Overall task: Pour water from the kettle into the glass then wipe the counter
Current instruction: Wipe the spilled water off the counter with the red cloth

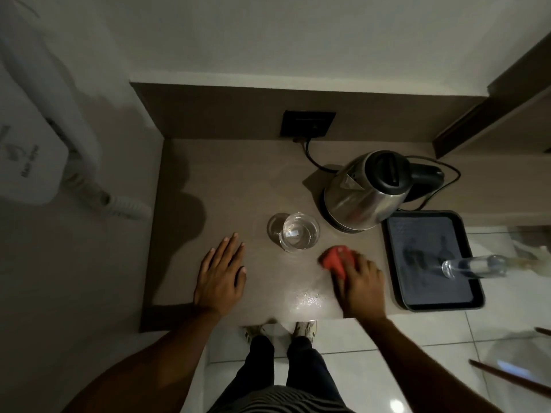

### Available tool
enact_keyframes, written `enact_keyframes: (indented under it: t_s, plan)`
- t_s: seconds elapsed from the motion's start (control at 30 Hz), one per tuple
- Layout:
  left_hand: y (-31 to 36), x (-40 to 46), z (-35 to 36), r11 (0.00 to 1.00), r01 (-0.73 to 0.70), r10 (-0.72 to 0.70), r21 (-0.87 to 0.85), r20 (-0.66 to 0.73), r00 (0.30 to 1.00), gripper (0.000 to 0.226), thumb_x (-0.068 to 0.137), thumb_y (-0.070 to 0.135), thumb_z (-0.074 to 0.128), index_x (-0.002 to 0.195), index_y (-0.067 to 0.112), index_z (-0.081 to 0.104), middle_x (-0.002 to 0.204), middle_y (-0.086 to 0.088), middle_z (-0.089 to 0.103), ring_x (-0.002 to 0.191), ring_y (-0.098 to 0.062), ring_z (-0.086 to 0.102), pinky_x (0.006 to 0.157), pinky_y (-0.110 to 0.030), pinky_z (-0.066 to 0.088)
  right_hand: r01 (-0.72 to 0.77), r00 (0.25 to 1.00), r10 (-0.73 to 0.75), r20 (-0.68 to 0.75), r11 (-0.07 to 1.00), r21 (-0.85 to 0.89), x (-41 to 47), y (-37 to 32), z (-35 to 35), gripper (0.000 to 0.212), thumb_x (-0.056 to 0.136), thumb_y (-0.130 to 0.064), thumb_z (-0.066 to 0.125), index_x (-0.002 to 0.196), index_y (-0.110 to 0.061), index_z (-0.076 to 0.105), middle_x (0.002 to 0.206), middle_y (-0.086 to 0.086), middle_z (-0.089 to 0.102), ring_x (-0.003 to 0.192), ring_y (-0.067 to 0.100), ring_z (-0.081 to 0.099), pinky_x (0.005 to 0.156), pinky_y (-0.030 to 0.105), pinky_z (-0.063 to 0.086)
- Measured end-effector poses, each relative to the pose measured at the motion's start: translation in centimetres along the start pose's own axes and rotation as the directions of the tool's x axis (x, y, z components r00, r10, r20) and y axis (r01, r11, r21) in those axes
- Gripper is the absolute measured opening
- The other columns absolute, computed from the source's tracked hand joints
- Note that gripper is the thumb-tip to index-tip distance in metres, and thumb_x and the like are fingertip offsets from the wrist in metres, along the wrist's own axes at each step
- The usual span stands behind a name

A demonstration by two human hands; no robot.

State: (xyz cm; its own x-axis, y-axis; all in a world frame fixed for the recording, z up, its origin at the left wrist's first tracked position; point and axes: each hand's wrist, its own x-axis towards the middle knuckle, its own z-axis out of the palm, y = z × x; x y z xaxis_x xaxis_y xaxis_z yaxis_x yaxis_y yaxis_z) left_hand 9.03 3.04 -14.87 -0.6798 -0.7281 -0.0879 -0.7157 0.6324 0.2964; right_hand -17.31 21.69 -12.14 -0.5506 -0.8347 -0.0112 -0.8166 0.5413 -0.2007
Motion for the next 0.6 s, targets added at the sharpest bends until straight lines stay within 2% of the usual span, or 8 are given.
enact_keyframes:
  t_s: [0.13, 0.27, 0.33, 0.4, 0.47, 0.5, 0.57, 0.6]
  plan:
    - [0.1, -0.1, 0.1, 1.000, -0.002, 0.002, 0.007, -0.001, 1.000, 0.055, 0.096, 0.037, 0.035, 0.148, 0.019, 0.041, 0.162, -0.001, 0.030, 0.149, -0.017, 0.026, 0.118, -0.040, 0.020, -0.138, 0.990, 0.137, 0.018, 0.987, 0.082, 2.4, 0.9, -0.6, 0.061, 0.088, -0.044, 0.044, 0.140, -0.012, 0.050, 0.130, 0.022, 0.053, 0.102, 0.041, 0.052, 0.083, 0.044, 0.045]
    - [0.0, 0.0, 0.1, 1.000, 0.006, -0.006, 0.016, 0.015, 1.000, 0.056, 0.097, 0.038, 0.034, 0.149, 0.019, 0.040, 0.162, 0.000, 0.028, 0.149, -0.017, 0.025, 0.119, -0.041, 0.021, -0.259, 0.961, 0.275, -0.025, 0.929, 0.265, -0.3, -4.1, 1.3, 0.056, 0.082, -0.031, 0.046, 0.134, -0.010, 0.053, 0.129, 0.026, 0.052, 0.098, 0.041, 0.049, 0.083, 0.037, 0.037]
    - [0.0, 0.0, 0.0, 1.000, 0.001, -0.002, 0.011, 0.020, 1.000, 0.056, 0.096, 0.038, 0.034, 0.149, 0.019, 0.040, 0.162, -0.001, 0.028, 0.149, -0.018, 0.025, 0.118, -0.041, 0.022, -0.146, 0.989, 0.144, 0.031, 0.941, 0.305, -3.1, -7.2, 2.9, 0.056, 0.081, -0.029, 0.050, 0.135, -0.013, 0.051, 0.130, 0.026, 0.053, 0.100, 0.037, 0.050, 0.084, 0.035, 0.037]
    - [-0.1, 0.0, 0.0, 1.000, -0.001, 0.001, 0.007, 0.021, 1.000, 0.056, 0.096, 0.038, 0.034, 0.149, 0.019, 0.040, 0.162, -0.001, 0.027, 0.149, -0.017, 0.025, 0.118, -0.042, 0.022, 0.067, 0.995, -0.086, 0.045, 0.940, 0.334, -6.6, -10.4, 4.4, 0.061, 0.077, -0.032, 0.060, 0.136, -0.019, 0.048, 0.126, 0.020, 0.057, 0.097, 0.034, 0.054, 0.079, 0.036, 0.045]
    - [-0.1, 0.0, 0.1, 1.000, -0.003, 0.003, 0.009, 0.022, 1.000, 0.056, 0.096, 0.037, 0.035, 0.149, 0.019, 0.040, 0.162, 0.000, 0.027, 0.149, -0.017, 0.025, 0.118, -0.041, 0.021, 0.270, 0.940, -0.326, 0.095, 0.887, 0.374, -9.3, -12.4, 4.6, 0.060, 0.075, -0.040, 0.068, 0.130, -0.024, 0.050, 0.118, 0.008, 0.055, 0.095, 0.026, 0.053, 0.069, 0.033, 0.052]
    - [0.0, 0.0, 0.0, 1.000, -0.003, 0.003, 0.003, 0.025, 1.000, 0.056, 0.096, 0.038, 0.035, 0.149, 0.019, 0.039, 0.162, 0.000, 0.026, 0.149, -0.017, 0.024, 0.118, -0.041, 0.020, 0.343, 0.897, -0.415, 0.152, 0.871, 0.351, -10.3, -12.6, 4.3, 0.047, 0.083, -0.044, 0.061, 0.125, -0.028, 0.051, 0.116, 0.002, 0.053, 0.095, 0.021, 0.051, 0.069, 0.030, 0.053]
    - [0.0, 0.1, 0.0, 1.000, -0.003, 0.003, -0.003, 0.028, 1.000, 0.057, 0.096, 0.039, 0.035, 0.150, 0.020, 0.038, 0.163, 0.001, 0.025, 0.150, -0.017, 0.022, 0.119, -0.040, 0.018, 0.451, 0.818, -0.535, 0.210, 0.824, 0.342, -10.8, -11.9, 3.8, 0.033, 0.097, -0.050, 0.041, 0.121, -0.033, 0.056, 0.120, -0.006, 0.054, 0.106, 0.016, 0.051, 0.087, 0.032, 0.052]
    - [0.0, 0.0, 0.0, 1.000, -0.002, 0.002, 0.000, 0.028, 1.000, 0.058, 0.096, 0.040, 0.035, 0.150, 0.020, 0.038, 0.163, 0.001, 0.024, 0.150, -0.017, 0.022, 0.119, -0.040, 0.017, 0.416, 0.828, -0.529, 0.186, 0.802, 0.430, -10.7, -11.3, 3.7, 0.035, 0.097, -0.052, 0.043, 0.120, -0.033, 0.062, 0.122, -0.006, 0.058, 0.111, 0.016, 0.053, 0.096, 0.037, 0.048]
